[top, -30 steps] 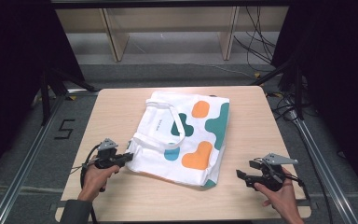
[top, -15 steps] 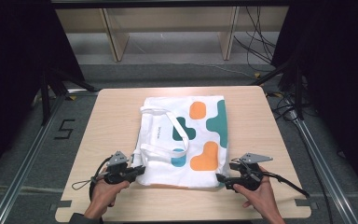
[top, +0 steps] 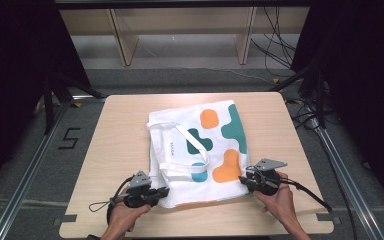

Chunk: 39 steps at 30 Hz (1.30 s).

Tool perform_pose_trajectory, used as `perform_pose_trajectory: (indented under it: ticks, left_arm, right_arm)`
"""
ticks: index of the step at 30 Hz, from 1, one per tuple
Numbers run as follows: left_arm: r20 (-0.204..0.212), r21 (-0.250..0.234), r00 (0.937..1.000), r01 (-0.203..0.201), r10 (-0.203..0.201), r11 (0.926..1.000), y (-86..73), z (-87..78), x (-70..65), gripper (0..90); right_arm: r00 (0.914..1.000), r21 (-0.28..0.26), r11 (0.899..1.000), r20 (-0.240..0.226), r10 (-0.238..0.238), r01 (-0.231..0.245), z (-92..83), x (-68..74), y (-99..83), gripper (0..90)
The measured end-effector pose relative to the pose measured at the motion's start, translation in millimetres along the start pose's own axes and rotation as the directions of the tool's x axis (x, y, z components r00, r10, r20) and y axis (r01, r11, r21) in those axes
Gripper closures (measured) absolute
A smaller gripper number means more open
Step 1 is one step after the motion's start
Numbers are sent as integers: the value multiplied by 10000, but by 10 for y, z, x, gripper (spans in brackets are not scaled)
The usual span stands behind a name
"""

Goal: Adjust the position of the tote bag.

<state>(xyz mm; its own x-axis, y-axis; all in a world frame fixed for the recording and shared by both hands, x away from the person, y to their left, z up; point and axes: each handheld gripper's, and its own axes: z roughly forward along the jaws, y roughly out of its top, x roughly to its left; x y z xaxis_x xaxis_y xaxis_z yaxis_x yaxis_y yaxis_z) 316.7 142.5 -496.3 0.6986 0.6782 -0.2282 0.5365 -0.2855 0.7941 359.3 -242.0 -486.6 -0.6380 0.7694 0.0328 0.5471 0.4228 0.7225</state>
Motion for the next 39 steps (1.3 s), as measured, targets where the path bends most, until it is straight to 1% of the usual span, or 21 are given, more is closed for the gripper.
perform_pose_trajectory:
  ticks: [1, 7, 10, 13, 16, 18, 21, 23, 25, 27, 28, 29, 30, 31, 32, 33, 34, 36, 37, 38, 39]
  left_arm:
    - [102, 68, 9999, -105, 105, 9999, 13, 29, -42, 860]
    - [719, 109, 9966, -420, 411, 9991, 86, 341, -390, 855]
    - [1119, 119, 9922, -558, 541, 9984, 131, 505, -543, 848]
    - [1458, 235, 9871, -702, 661, 9973, 205, 705, -704, 846]
    - [1826, 360, 9779, -1101, 1018, 9933, 300, 891, -848, 841]
    - [1880, 370, 9783, -958, 872, 9947, 347, 1024, -938, 837]
    - [2027, 285, 9726, -1218, 1136, 9921, 382, 1173, -1059, 820]
    - [2097, 364, 9667, -1573, 1463, 9869, 392, 1138, -1091, 765]
    - [2468, 299, 9571, -1640, 1517, 9860, 399, 1001, -1079, 688]
    - [2764, 493, 9485, -1747, 1547, 9834, 413, 805, -1036, 550]
    - [2665, 597, 9485, -1939, 1715, 9792, 409, 726, -1020, 462]
    - [2532, 858, 9416, -2503, 2219, 9644, 391, 554, -963, 390]
    - [2453, 791, 9429, -2514, 2256, 9647, 369, 468, -931, 351]
    - [2113, 706, 9513, -2440, 2246, 9672, 344, 342, -867, 343]
    - [1885, 579, 9614, -2148, 2006, 9749, 318, 236, -792, 348]
    - [1616, 604, 9661, -2132, 2013, 9751, 305, 129, -689, 348]
    - [1359, 567, 9720, -2007, 1915, 9780, 292, 56, -616, 345]
    - [429, 368, 9865, -1597, 1581, 9865, 272, -116, -376, 343]
    - [99, 477, 9861, -1663, 1661, 9849, 270, -177, -252, 343]
    - [-150, 444, 9893, -1445, 1453, 9885, 264, -207, -171, 343]
    - [-625, 480, 9916, -1103, 1132, 9927, 248, -245, -40, 343]
  right_arm:
    - [9999, 179, 9997, 66, 150, -151, -4, -20, 14, 769]
    - [9936, -288, 9982, 1024, -485, 517, -3, -378, 111, 831]
    - [9910, -324, 9991, 1317, -241, 286, 0, -531, 148, 840]
    - [9843, -259, 9981, 1691, -506, 558, 27, -698, 190, 842]
    - [9814, -549, 9975, 1890, -326, 437, 50, -843, 241, 841]
    - [9804, -726, 9972, 1968, -19, 165, 61, -954, 277, 818]
    - [9770, -782, 9967, 2102, 367, -206, 51, -1047, 299, 725]
    - [9745, -1080, 9935, 2165, 583, -355, -13, -1054, 300, 604]
    - [9844, -1006, 9943, 1682, 511, -344, -98, -1039, 301, 544]
    - [9881, -1184, 9900, 1239, 914, -767, -186, -845, 272, 495]
    - [9921, -1124, 9925, 1099, 598, -473, -218, -774, 263, 479]
    - [9943, -978, 9940, 891, 579, -491, -244, -702, 255, 465]
    - [9969, -879, 9945, 498, 615, -570, -278, -546, 238, 447]
    - [9987, -790, 9963, 368, 364, -334, -287, -488, 237, 435]
    - [9990, -655, 9970, 102, 424, -416, -305, -383, 231, 431]
    - [9992, -557, 9977, -114, 385, -390, -322, -293, 227, 425]
    - [9998, -637, 9980, -172, -58, 47, -322, -238, 230, 415]
    - [9980, -654, 9977, -595, -220, 181, -339, -80, 238, 392]
    - [9967, -663, 9978, -796, -124, 72, -347, 14, 241, 391]
    - [9939, -667, 9974, -1047, -349, 280, -345, 75, 250, 381]
    - [9926, -627, 9979, -1190, -255, 181, -339, 138, 250, 372]
